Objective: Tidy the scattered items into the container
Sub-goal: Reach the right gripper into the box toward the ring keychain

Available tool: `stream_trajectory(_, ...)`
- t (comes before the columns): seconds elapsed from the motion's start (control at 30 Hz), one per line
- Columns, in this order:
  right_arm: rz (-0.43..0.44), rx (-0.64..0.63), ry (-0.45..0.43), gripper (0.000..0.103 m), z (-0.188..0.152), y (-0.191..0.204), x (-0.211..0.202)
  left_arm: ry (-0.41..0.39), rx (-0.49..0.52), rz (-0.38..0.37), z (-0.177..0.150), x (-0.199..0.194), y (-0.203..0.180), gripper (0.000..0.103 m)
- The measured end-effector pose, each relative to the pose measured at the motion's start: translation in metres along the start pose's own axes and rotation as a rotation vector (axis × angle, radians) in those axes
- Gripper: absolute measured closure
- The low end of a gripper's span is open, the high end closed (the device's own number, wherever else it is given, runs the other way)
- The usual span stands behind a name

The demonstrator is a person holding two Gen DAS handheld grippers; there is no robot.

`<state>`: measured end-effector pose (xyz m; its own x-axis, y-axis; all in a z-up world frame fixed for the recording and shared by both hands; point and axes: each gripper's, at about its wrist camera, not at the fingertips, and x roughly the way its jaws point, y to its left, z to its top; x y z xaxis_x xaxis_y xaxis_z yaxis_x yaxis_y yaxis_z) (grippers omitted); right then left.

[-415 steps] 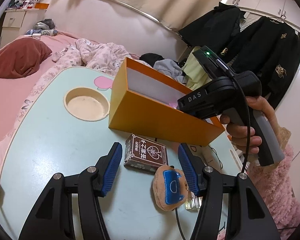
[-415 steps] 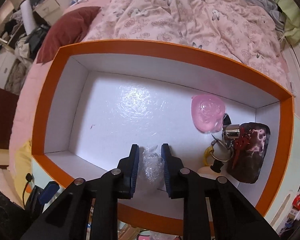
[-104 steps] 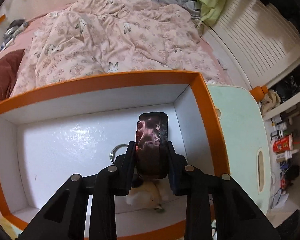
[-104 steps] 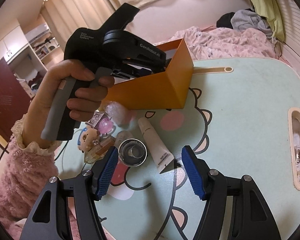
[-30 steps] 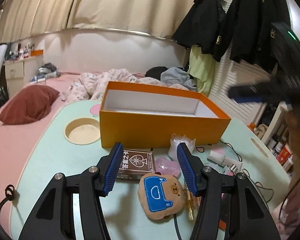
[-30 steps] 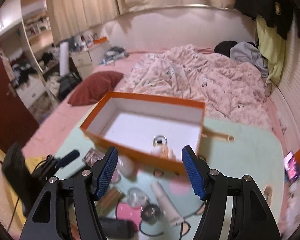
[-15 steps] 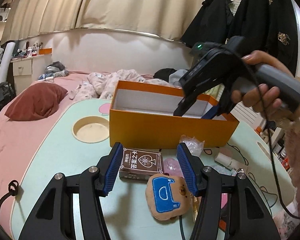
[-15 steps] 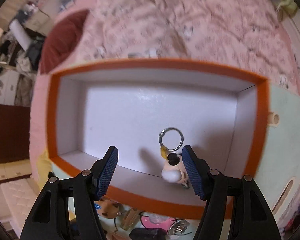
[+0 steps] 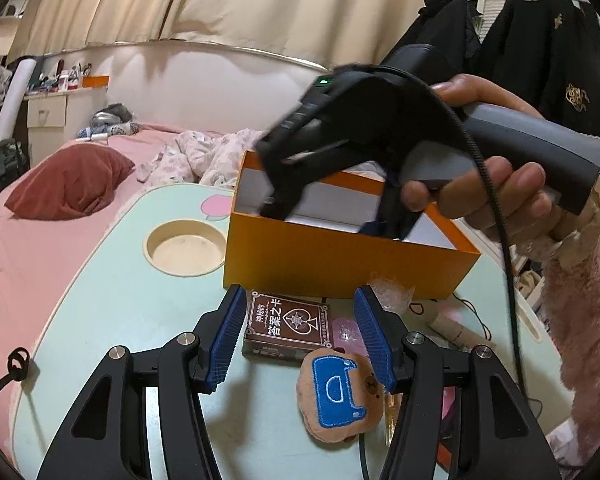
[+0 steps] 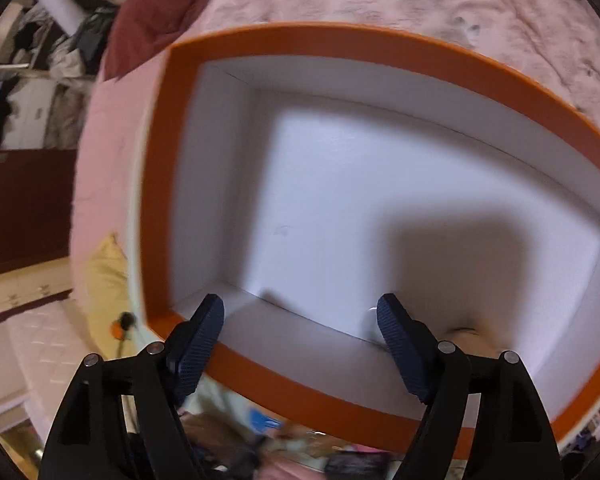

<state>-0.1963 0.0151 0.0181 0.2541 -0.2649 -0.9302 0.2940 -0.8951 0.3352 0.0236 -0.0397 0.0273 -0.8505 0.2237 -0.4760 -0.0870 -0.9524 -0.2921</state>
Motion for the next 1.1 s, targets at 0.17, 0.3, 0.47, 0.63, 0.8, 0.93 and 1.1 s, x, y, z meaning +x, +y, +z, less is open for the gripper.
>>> stream_trajectory(0.17,-0.091,-0.016,-0.063,0.032,0.002,0.014,-0.005,0.006,-0.023,-0.009,0.001,0.0,0.004,0.046)
stream_trajectory(0.3,-0.217,-0.071,-0.084,0.074,-0.001,0.016,-0.009,0.008,-0.033,-0.016,0.001,0.0,0.004,0.046)
stream_trajectory(0.47,-0.223,-0.101,-0.104,0.084,-0.003,0.008,-0.016,0.02,-0.034,-0.016,0.002,0.0,0.005,0.046)
stream_trajectory(0.63,-0.213,-0.088,-0.101,0.099,-0.006,0.001,-0.018,0.019,-0.034,-0.016,0.002,0.0,0.005,0.046)
stream_trajectory(0.8,-0.219,-0.066,-0.091,0.098,-0.012,-0.011,-0.015,0.022,-0.037,-0.023,0.002,0.0,0.006,0.046)
stream_trajectory(0.93,-0.126,-0.025,-0.02,0.061,-0.013,-0.02,-0.022,0.026,-0.039,-0.024,0.001,0.001,0.007,0.046)
stream_trajectory(1.1,-0.226,-0.04,-0.012,0.041,-0.018,-0.019,-0.035,0.025,-0.039,-0.024,0.001,0.001,0.006,0.046)
